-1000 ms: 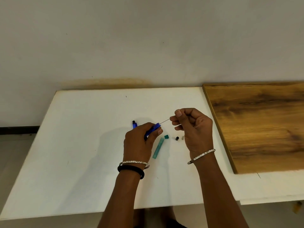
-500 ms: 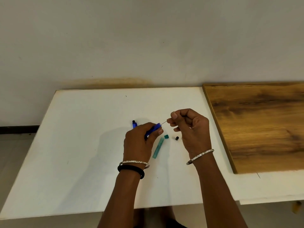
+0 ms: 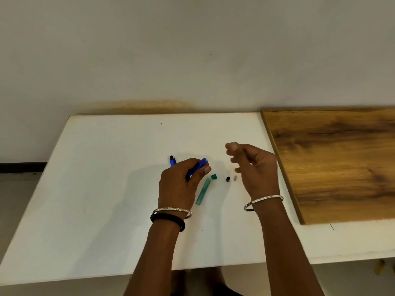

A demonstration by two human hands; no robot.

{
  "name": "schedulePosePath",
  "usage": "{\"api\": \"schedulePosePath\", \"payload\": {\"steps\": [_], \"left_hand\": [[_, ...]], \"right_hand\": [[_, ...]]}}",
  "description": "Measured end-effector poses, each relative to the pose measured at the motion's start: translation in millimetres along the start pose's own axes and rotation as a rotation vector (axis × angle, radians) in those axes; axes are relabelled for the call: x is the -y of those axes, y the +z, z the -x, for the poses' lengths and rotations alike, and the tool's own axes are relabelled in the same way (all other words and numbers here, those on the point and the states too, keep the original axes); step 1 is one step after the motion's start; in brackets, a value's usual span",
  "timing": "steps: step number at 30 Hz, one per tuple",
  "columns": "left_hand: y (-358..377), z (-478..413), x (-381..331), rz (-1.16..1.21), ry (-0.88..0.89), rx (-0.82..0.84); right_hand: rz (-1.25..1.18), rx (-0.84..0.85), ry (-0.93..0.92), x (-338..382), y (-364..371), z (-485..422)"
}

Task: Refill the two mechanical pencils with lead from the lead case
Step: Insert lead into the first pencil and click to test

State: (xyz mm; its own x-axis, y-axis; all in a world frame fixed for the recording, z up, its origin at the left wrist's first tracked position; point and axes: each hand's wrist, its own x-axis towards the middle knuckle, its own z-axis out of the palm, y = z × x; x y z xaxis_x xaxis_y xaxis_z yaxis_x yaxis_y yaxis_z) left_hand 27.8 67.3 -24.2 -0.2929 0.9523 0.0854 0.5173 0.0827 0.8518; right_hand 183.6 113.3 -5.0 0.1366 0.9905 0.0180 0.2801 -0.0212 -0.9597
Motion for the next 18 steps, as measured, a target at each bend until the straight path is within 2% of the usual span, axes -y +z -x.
{"api": "schedulePosePath", "payload": {"steps": [2,4,9,18], "left_hand": [[0,0,0,0.022,-0.008,0.015],[0,0,-1,0.044,-0.019,0.022],[2,0,-5,0.061,-0.024,0.022],[4,0,-9,0.071,-0.049,0.021]], "right_hand": [[0.076,-0.105,0.032,-9,-9,-3],[0.216,-0.138,0.056,-18,-16,-5],[0.474,-0.010,0.076,-27,-14,-3],[0.643,-0.015,0.112,-29,-12,2]]}}
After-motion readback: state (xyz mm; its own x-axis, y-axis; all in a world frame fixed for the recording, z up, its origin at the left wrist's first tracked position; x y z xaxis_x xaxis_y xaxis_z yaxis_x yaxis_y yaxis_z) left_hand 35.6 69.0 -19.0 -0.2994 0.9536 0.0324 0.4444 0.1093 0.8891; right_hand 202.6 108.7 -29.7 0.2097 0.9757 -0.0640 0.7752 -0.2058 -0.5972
